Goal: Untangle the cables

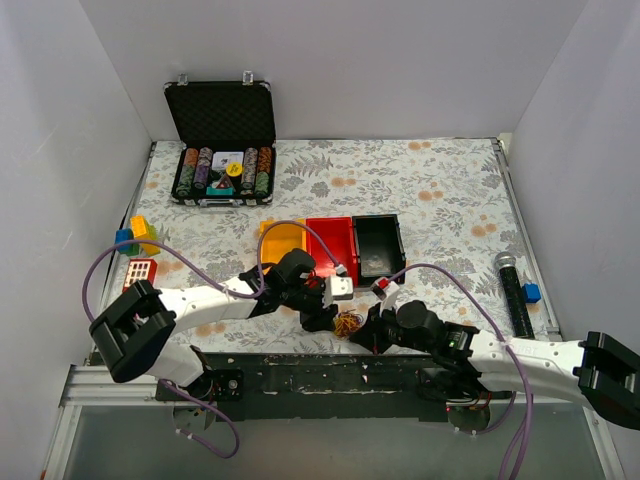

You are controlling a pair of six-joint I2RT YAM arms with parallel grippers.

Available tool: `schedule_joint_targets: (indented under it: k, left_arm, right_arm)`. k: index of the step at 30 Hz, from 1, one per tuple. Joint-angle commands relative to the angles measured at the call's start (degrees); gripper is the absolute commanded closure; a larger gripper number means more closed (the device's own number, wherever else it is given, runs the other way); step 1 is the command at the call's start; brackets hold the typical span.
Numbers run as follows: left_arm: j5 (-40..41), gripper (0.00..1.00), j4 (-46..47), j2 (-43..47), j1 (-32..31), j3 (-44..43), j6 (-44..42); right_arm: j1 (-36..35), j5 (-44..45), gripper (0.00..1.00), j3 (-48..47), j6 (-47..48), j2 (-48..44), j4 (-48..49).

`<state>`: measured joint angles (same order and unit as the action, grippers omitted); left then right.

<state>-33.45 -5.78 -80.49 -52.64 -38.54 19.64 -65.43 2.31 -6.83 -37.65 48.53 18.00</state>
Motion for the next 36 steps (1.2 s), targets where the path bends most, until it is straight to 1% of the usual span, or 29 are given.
schedule_joint_targets:
  k: [1,3,4,10,17,23,30,33,36]
  left_arm:
    - [-0.03,0.72,0.86,-0.46,-0.27,-2.23,-1.79]
    - [-0.03,0.92,0.25,-0.55,-0.35,-2.32,-2.06]
    - [0.14,1.00,-0.10,-0.46,-0.27,-2.32,-2.15]
    - [1.89,1.00,-4.67,2.26,-0.18,-1.97,-3.38]
    - [6.20,1.00,-10.03,8.14,0.52,-3.38,0.40]
    - [8.31,1.00,-16.36,13.07,2.37,-4.43,1.10]
    - [9.19,1.00,-25.14,17.90,5.79,-5.31,-1.09]
    - [11.73,1.00,-28.84,19.93,6.85,-7.68,-3.46]
    - [13.67,1.00,-31.39,22.04,9.48,-11.28,-4.43]
  right_arm:
    - [-0.14,-0.90,0.99,-1.08,0.65,0.42,2.83]
    - [-0.14,-0.55,0.99,-1.17,0.73,0.16,2.31]
    - [-0.22,-0.29,0.99,-1.08,0.82,-0.10,1.96]
    - [-0.05,1.03,0.99,-0.90,1.26,-1.77,-0.94]
    - [-0.05,4.55,0.99,-0.47,0.91,-6.42,-7.71]
    - [-0.05,7.79,0.99,-0.02,-1.11,-10.03,-14.03]
    - [-0.05,12.28,0.99,-0.81,-4.18,-13.81,-22.91]
    - [-0.05,13.95,0.99,-1.69,-5.24,-15.04,-26.60]
    - [-0.05,15.18,0.99,-2.66,-6.21,-15.49,-29.86]
